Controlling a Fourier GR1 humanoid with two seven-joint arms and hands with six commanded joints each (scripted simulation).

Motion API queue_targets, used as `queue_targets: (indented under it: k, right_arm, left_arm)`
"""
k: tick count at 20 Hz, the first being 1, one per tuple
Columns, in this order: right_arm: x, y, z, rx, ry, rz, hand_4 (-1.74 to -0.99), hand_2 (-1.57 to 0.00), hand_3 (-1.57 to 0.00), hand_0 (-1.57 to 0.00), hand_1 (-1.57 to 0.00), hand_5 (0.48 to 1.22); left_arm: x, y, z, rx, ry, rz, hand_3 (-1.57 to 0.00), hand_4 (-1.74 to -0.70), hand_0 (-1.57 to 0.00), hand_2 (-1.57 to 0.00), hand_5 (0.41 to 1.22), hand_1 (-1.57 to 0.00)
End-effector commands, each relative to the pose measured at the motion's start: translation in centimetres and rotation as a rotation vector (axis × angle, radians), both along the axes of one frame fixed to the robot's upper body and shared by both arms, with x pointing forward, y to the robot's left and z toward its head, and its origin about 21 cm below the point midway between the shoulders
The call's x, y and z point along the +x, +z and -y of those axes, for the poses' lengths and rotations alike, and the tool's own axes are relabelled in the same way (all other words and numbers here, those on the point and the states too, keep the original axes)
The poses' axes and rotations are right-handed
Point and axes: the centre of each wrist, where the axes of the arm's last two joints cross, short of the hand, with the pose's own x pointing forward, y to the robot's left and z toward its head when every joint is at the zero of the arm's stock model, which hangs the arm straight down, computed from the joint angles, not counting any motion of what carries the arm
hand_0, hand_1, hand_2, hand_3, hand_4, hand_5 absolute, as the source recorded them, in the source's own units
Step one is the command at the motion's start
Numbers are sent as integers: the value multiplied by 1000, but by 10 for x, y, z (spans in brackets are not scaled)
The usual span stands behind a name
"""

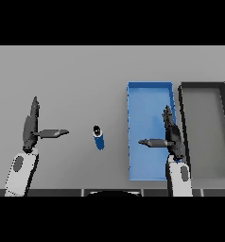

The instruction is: Pick up the blue pipe and place it into the blue bin.

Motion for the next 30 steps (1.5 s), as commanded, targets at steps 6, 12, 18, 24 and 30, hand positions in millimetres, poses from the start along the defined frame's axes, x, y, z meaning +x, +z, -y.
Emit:
queue_targets:
  k: [6,12,18,24,30]
  right_arm:
    - [-1,0,-4,3,1,2,-1225,1,1,1,1,617]
    - [-27,12,0,-243,137,89,-1215,1,1,1,1,618]
    - [-25,16,3,-287,135,84,-1187,1,1,1,1,600]
    - [-25,12,-3,-288,153,88,-1208,1,1,1,1,612]
    - [-30,18,-3,-271,146,97,-1223,1,1,1,1,620]
  left_arm:
    - [-2,0,-6,3,0,11,1,-1074,1,1,591,1]
    - [-4,18,-38,147,-399,-46,1,-1078,1,1,591,1]
    - [-16,21,-30,124,-554,-39,1,-1096,1,1,583,1]
    - [-36,15,10,101,-776,-98,1,-1158,1,1,497,1]
    - [-44,-5,53,128,-831,-85,1,-1186,1,1,464,1]
